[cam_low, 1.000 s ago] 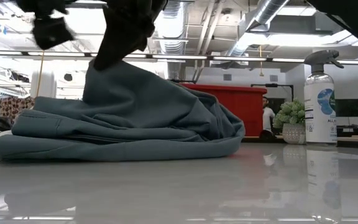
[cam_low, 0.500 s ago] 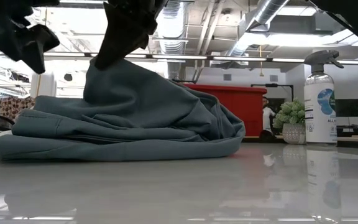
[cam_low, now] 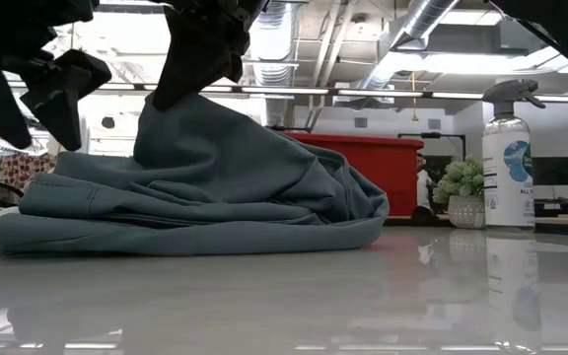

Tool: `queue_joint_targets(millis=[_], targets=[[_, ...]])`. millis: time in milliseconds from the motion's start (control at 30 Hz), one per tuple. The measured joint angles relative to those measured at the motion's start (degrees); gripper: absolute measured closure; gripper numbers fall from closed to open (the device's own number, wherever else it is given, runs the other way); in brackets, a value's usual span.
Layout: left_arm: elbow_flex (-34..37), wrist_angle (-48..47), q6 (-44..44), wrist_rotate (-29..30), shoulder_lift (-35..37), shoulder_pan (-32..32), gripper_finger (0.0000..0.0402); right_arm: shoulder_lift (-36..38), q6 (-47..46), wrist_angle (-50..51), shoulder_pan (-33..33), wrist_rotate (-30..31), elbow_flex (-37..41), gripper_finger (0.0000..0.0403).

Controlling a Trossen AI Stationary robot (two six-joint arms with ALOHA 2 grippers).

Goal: Fold Laundry from Bin
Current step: Fold the blue pants

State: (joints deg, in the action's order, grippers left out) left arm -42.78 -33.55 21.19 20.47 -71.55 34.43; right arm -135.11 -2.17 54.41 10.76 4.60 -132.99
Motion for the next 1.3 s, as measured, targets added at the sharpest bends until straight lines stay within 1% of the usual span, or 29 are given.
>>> queue_joint_targets(millis=[67, 133, 267, 333, 400, 533, 600, 733, 867, 1033, 1133, 1167, 1233, 1300], targets=[[0.0, 1.6, -0.3, -1.0, -0.5, 0.6, 0.0195, 0.0, 0.0, 0.0, 0.0, 0.0, 0.0, 0.0379], [0.0, 2.2, 0.8, 0.7, -0.7, 1.5, 0.0195, 0.0, 0.0, 0.0, 0.0, 0.0, 0.0, 0.0379], [0.0, -0.3, 2.0, 11.5, -0.9, 3.7, 0.0195, 0.0, 0.0, 0.0, 0.0, 0.0, 0.0, 0.0379], [0.0, 0.0, 1.2, 14.2, -1.7, 4.1, 0.0195, 0.0, 0.0, 0.0, 0.0, -0.1, 0.0, 0.0379], [0.0, 0.8, 0.7, 14.0, -2.5, 4.3, 0.0195, 0.0, 0.0, 0.0, 0.0, -0.1, 0.0, 0.0379], [0.0, 3.4, 2.0, 11.3, -5.4, 4.4, 0.0195, 0.0, 0.1, 0.1, 0.0, -0.1, 0.0, 0.0379], [0.0, 4.6, 2.7, 11.3, -7.0, 4.4, 0.0195, 0.0, 0.1, 0.4, 0.0, -0.1, 0.0, 0.0379], [0.0, 4.0, 3.7, 13.3, -11.0, 4.4, 0.0195, 0.0, 0.2, 0.7, 0.0, -0.4, 0.0, 0.0379], [0.0, 4.0, 5.7, 13.2, -14.9, 4.4, 0.0195, 0.0, 0.2, 1.1, 0.0, -0.4, 0.0, 0.0379], [-0.3, 1.2, 7.3, 12.1, -15.8, 4.4, 0.0198, 0.0, 0.2, 2.5, 0.2, -0.4, 0.0, 0.0379], [-1.9, -3.1, 6.4, 12.0, -14.8, 4.4, 0.0216, 0.0, 0.2, 3.2, 0.5, -0.4, 0.0, 0.0379], [-2.1, -3.4, 6.4, 12.8, -14.3, 4.4, 0.0225, 0.0, 0.2, 3.2, 0.5, -0.4, 0.0, 0.0379], [-1.1, -1.4, 6.5, 15.3, -14.1, 4.5, 0.0246, 0.0, 0.2, 3.2, 0.6, -0.4, 0.0, 0.0379], [0.4, 2.8, 4.7, 15.5, -14.2, 4.2, 0.0269, 0.0, 0.2, 3.3, 0.6, -0.4, 0.0, 0.0379]])
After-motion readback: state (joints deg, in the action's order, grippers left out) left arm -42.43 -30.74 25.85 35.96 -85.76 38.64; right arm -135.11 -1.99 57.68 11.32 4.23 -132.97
